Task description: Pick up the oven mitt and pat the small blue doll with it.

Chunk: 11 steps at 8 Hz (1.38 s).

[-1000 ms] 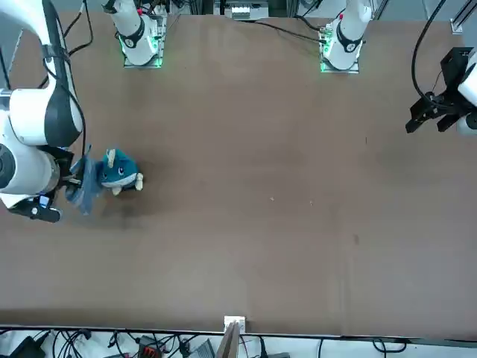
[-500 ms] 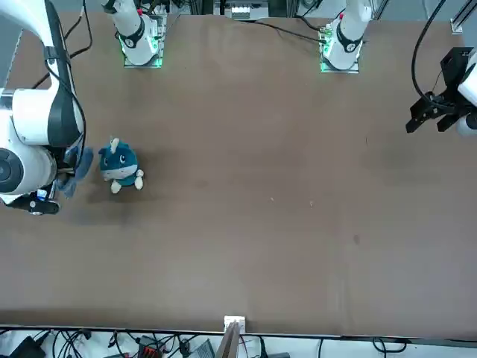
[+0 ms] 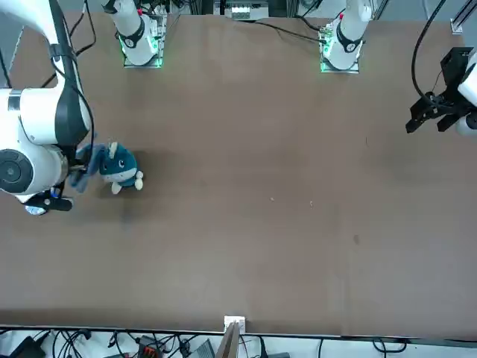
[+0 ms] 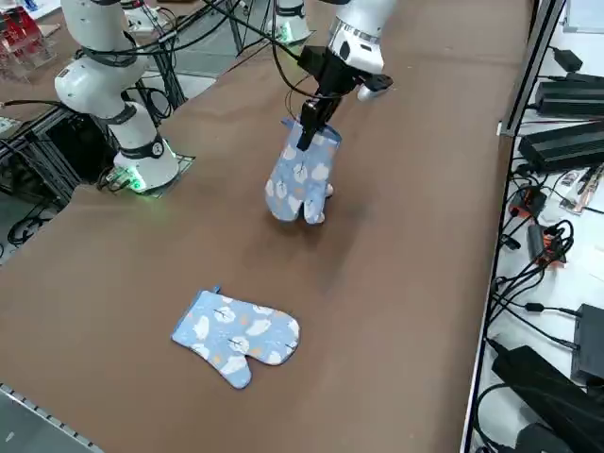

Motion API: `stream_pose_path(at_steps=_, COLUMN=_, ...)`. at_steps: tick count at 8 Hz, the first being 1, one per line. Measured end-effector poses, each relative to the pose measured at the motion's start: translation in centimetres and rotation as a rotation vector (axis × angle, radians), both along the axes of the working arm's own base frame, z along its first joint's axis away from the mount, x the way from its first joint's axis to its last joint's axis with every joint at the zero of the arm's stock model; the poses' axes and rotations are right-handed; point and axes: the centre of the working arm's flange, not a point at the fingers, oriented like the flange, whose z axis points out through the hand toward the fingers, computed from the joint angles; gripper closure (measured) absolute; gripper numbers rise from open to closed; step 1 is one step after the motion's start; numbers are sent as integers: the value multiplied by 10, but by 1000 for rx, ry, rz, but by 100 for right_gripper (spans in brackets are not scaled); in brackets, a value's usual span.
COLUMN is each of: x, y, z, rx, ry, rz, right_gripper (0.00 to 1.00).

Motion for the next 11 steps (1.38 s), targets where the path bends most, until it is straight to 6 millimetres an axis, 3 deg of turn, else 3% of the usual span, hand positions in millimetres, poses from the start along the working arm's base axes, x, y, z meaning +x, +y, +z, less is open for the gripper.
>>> stream_pose_path(at_steps=3, x=15, y=3, z=-2, rx=22, ry=-111, rz=-29, right_gripper=96)
stream_pose_path(at_steps=5, x=27, y=-8, z=7, rx=30, ry=-197, rz=-43, right_gripper=96)
stream_pose_path(at_steps=8, x=31, y=-73, z=26, rx=-77, ry=-214, rz=-32, right_gripper=96)
stream_pose_path(at_steps=11, x=20, y=-142, z=16, rx=-276, ry=-101, rz=-8, right_gripper=96)
